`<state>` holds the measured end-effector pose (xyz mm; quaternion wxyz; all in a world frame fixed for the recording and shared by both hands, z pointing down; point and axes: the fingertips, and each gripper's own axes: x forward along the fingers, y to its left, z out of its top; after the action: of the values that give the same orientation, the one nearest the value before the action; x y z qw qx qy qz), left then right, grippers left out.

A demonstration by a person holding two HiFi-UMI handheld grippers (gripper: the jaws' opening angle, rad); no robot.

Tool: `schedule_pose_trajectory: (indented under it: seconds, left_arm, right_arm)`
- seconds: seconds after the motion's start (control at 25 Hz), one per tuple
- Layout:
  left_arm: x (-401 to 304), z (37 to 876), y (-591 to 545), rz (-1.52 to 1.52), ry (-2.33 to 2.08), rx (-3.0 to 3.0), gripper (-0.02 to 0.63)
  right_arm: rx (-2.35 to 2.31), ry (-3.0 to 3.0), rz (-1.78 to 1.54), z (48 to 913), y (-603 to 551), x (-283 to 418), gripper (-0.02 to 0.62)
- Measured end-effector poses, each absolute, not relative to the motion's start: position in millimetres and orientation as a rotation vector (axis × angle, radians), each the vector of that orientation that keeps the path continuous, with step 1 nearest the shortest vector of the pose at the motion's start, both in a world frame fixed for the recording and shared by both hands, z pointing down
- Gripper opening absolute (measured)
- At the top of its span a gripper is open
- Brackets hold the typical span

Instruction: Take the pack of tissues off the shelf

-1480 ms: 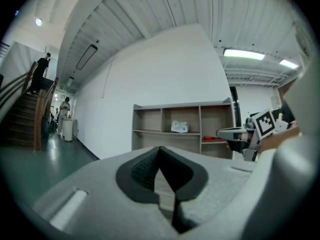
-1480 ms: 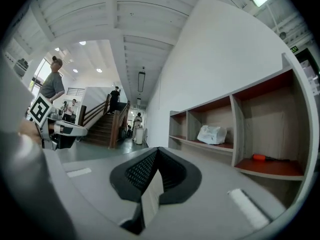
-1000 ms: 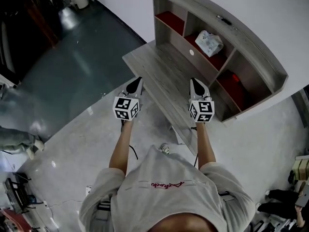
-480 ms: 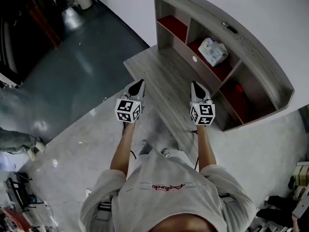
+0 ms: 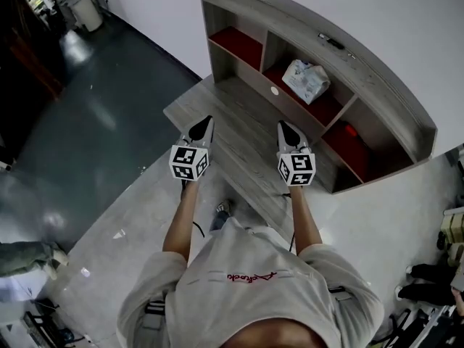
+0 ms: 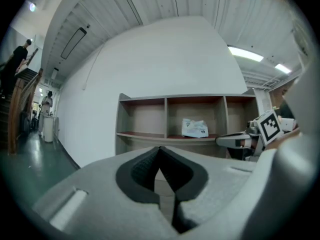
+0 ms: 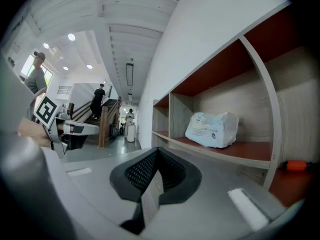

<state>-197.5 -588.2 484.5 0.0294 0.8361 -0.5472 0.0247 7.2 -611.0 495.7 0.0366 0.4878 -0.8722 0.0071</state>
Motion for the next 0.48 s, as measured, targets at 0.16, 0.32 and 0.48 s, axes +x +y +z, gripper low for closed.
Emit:
schedule_pose_trajectory:
  seconds: [0.16,0.32,0.48]
  left_arm:
    - [-178.0,477.8,-629.1,0.088,-1.562,2.68,0.003]
    - [-140.3,473.9,-661.9,0.106,-1.405,2.796,0.003]
    - [-92.3,470.1,-685.7,0.113,-1.225,2.895,0.002]
  right_arm:
    - [1.606,-2.62,0.019,490.3,-627.7,17.0,0.006]
    - [1.727,-2.539,0.014,489.6,-634.7,41.3,0.006]
    - [1.831,-2.443,0.026,496.0,-629.1,69.0,0.006]
